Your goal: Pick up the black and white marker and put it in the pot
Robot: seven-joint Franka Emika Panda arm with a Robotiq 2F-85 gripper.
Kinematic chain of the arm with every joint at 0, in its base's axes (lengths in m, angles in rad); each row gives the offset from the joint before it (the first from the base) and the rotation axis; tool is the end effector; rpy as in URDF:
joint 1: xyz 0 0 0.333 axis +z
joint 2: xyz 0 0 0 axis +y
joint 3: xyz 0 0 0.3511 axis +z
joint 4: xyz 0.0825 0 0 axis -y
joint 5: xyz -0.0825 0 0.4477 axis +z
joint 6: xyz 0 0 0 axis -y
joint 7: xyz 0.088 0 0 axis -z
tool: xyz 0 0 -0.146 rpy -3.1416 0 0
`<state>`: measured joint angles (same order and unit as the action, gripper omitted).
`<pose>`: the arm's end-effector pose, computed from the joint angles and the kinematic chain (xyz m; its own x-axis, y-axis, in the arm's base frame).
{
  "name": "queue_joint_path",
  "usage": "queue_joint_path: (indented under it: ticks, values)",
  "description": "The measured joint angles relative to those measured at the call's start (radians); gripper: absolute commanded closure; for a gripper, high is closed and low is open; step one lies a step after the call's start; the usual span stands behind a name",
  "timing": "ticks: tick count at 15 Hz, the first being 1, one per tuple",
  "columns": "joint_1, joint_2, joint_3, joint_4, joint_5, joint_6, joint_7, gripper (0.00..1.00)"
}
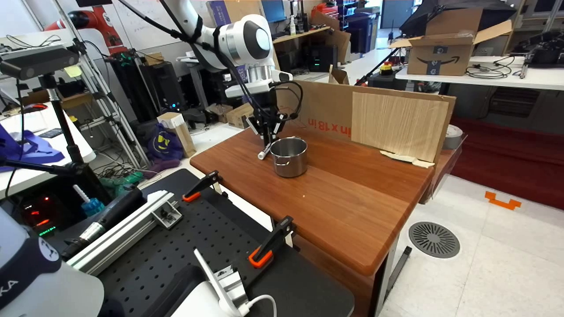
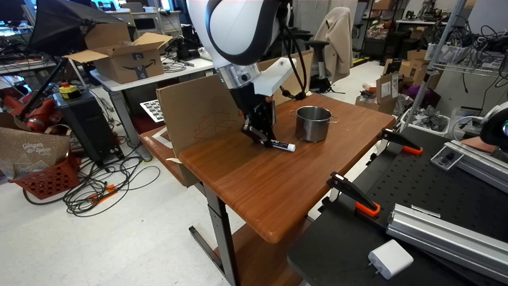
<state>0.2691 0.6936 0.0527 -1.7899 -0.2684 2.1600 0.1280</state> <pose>0.6378 0.1928 0.0816 0.8963 0.3218 -0.3051 0.3838 -0.9076 0.1701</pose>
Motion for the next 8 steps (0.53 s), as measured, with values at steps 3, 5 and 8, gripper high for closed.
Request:
queue_joint_path:
  ticks: [3,5,8]
  values:
    - [-0.005,-0.004,-0.001,0.018,0.000,-0.003,0.000,0.95]
    - [-0.010,-0.022,-0.002,0.021,0.000,-0.001,0.001,0.95]
    - [-0.011,-0.073,-0.005,0.000,0.000,0.014,0.024,0.95]
